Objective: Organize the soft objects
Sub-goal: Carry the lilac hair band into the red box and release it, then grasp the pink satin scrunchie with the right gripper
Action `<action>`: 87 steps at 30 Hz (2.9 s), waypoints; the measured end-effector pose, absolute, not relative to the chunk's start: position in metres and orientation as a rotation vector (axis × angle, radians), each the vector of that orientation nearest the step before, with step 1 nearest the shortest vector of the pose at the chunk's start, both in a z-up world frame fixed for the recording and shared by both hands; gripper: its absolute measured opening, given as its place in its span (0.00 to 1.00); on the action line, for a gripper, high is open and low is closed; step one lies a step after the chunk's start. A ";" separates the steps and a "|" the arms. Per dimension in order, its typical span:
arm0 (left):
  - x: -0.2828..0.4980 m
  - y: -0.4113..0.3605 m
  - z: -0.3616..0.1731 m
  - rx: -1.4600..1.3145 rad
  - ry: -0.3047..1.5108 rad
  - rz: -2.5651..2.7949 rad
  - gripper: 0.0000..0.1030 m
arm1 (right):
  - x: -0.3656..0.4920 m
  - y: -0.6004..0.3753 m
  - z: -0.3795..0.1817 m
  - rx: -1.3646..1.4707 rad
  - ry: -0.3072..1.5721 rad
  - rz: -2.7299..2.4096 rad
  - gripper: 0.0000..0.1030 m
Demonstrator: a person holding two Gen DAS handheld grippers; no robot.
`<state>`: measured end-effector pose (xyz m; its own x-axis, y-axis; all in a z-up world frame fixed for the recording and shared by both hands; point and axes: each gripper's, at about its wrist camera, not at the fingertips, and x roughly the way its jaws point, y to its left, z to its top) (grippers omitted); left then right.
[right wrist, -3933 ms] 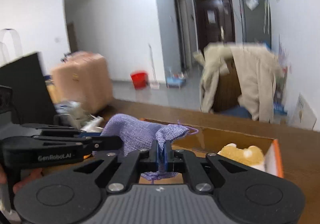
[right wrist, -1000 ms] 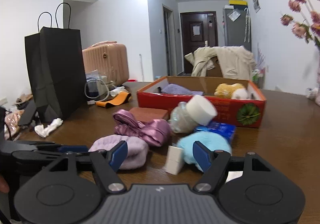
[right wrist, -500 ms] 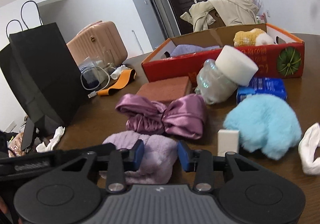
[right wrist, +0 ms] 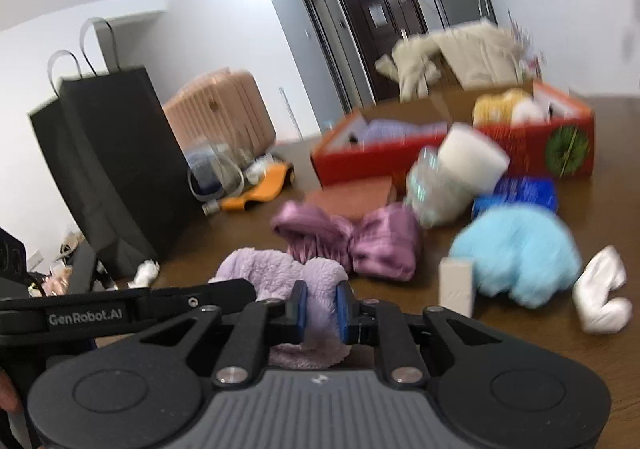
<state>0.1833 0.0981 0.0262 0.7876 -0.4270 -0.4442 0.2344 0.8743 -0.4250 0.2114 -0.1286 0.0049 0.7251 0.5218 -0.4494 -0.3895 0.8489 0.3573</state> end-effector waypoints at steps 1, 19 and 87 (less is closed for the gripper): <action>0.183 0.094 0.033 -0.366 0.544 -0.376 0.26 | 0.209 -0.134 0.012 0.245 0.549 0.510 0.14; 0.469 0.009 0.124 -0.319 0.568 -0.341 0.26 | 0.473 -0.203 0.129 0.155 0.514 0.494 0.14; 0.088 0.067 0.051 -0.047 0.383 -0.170 0.88 | 0.111 -0.217 0.034 -0.047 0.361 0.293 0.80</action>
<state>0.0876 0.0671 0.0514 0.9137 -0.1737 -0.3673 0.1558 0.9847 -0.0780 0.1110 -0.2166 0.0340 0.8938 0.2739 -0.3551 -0.2906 0.9568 0.0064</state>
